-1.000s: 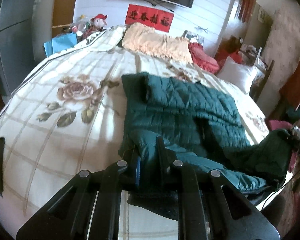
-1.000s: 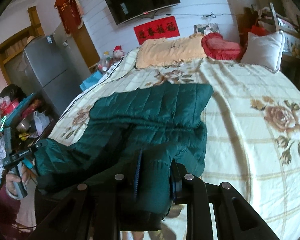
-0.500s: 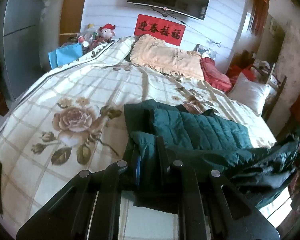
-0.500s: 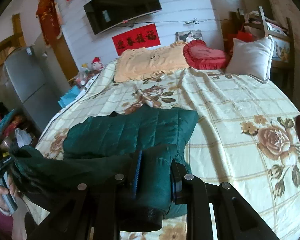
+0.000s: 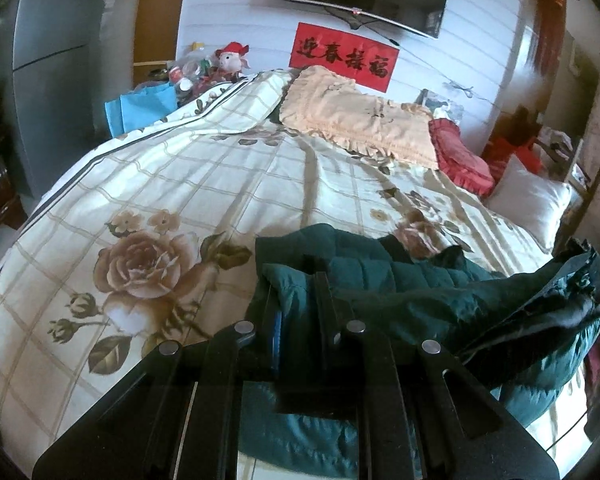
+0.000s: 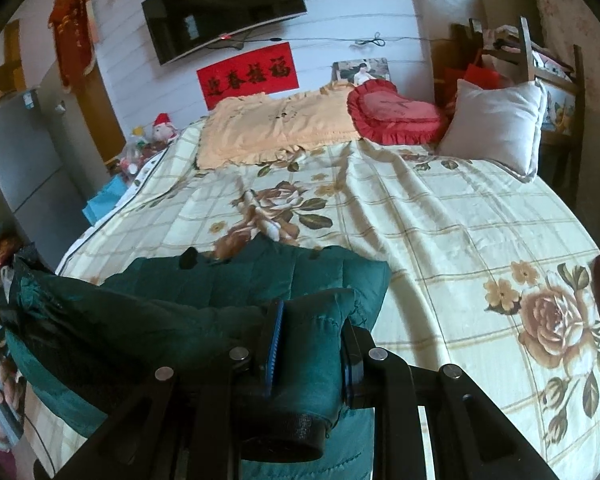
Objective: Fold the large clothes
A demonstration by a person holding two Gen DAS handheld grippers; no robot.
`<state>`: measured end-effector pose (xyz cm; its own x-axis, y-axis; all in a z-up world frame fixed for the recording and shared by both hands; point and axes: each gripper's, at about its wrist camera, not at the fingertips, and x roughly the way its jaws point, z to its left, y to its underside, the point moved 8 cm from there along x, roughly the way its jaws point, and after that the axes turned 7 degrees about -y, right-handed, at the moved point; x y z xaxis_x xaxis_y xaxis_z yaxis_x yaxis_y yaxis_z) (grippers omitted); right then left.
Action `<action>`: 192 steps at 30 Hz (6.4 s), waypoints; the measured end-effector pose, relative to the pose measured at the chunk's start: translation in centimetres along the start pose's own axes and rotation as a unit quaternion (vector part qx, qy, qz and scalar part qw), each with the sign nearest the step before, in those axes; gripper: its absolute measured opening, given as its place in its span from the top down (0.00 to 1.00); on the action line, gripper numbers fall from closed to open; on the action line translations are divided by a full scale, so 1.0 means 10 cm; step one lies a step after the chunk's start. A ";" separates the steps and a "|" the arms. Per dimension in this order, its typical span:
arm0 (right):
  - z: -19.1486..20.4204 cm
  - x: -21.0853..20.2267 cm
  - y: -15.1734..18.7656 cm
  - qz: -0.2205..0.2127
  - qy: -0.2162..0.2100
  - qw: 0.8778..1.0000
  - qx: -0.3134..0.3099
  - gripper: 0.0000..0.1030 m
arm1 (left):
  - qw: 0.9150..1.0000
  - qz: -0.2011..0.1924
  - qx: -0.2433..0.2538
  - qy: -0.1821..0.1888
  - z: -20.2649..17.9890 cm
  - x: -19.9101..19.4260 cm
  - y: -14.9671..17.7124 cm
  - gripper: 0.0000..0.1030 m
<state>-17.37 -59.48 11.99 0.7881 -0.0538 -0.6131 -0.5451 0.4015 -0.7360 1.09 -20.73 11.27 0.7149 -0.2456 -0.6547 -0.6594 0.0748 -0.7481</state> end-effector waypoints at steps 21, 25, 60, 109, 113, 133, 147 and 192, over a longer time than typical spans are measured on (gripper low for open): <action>-0.44 1.22 -0.12 0.046 0.049 0.996 0.051 0.79 | 0.997 0.039 0.001 -0.065 -0.08 1.16 -0.09 0.88; -0.51 1.30 -0.07 0.052 0.039 0.994 0.082 0.75 | 0.997 0.053 -0.029 -0.038 -0.05 1.25 -0.09 0.87; 0.72 2.01 -0.08 0.095 0.037 0.989 -0.106 0.29 | 0.990 0.124 -0.035 -0.058 -0.17 1.68 0.07 0.11; 0.65 1.30 0.33 0.067 0.044 0.993 -0.089 0.24 | 0.996 0.021 0.086 -0.033 -0.94 0.92 0.24 0.07; 0.59 1.43 0.37 0.073 0.051 0.992 -0.089 0.22 | 0.994 0.027 0.096 -0.041 -0.96 1.06 0.33 0.07; 0.30 0.68 0.47 0.030 0.048 0.993 -0.105 0.19 | 0.993 0.031 0.105 -0.045 -0.96 1.24 0.37 0.07; -0.09 0.75 0.76 0.063 0.063 0.994 -0.062 0.17 | 0.992 0.024 0.109 -0.053 -0.99 1.27 0.42 0.07; -0.51 0.56 0.96 0.068 -0.008 0.997 0.047 0.06 | 0.984 0.138 -0.047 0.103 0.25 0.68 0.93 0.07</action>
<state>-19.67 -60.62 -0.02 0.7134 0.0213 -0.7004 -0.6190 0.4876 -0.6157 0.42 -19.28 -0.47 0.4505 -0.4194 -0.7881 -0.8469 0.0787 -0.5259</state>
